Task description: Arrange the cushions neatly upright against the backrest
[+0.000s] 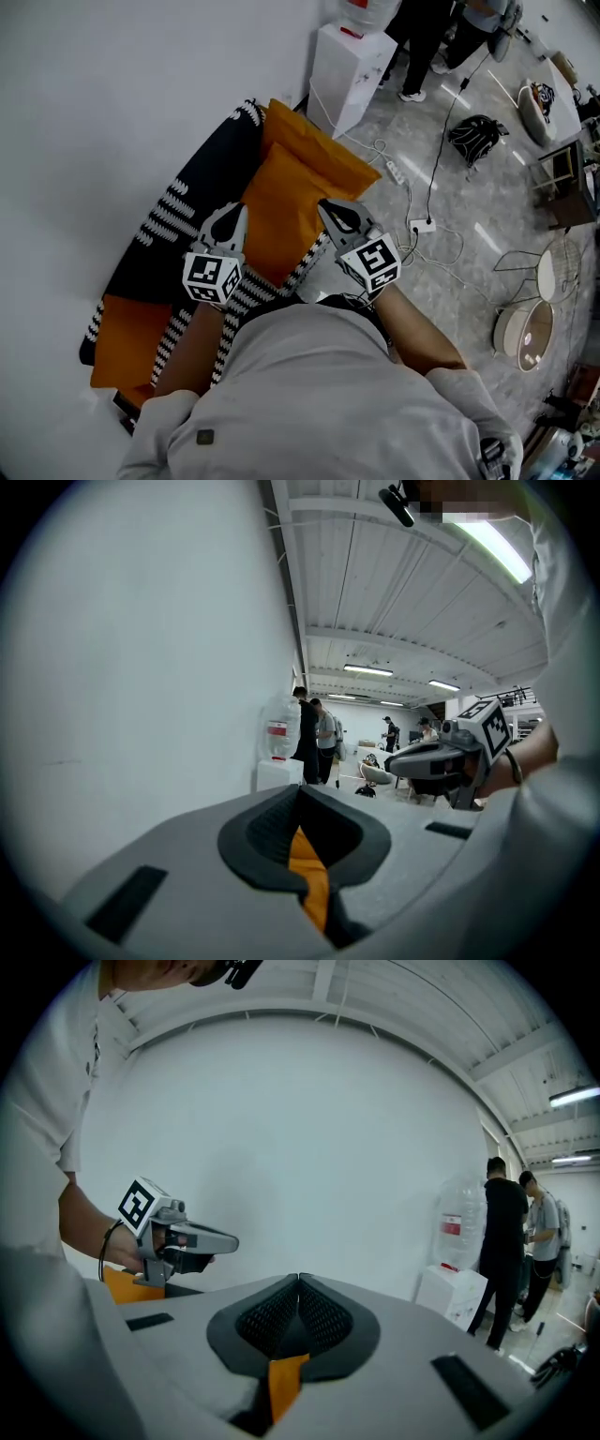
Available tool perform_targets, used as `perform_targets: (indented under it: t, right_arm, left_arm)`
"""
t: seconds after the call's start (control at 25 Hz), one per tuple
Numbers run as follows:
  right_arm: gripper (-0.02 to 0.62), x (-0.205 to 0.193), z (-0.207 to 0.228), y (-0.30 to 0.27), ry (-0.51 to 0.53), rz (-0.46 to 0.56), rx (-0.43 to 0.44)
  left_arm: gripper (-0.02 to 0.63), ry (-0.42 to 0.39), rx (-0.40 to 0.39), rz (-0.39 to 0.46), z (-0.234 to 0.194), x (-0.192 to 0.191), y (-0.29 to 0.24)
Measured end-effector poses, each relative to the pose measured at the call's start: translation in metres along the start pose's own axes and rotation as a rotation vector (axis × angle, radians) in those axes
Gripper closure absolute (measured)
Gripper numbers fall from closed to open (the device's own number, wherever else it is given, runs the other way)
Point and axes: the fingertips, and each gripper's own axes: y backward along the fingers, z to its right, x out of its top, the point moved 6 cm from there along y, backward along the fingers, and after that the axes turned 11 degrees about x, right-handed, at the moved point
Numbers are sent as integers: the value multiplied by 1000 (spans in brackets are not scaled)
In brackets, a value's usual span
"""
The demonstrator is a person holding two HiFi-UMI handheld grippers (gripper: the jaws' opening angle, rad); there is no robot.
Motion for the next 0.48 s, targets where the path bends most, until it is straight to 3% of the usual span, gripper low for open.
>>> perform_targets:
  t: [0.48]
  right_arm:
    - [568,25,21,-105,45,-41,198]
  left_arm:
    - [595,40,126,-34,-67,-11,-3]
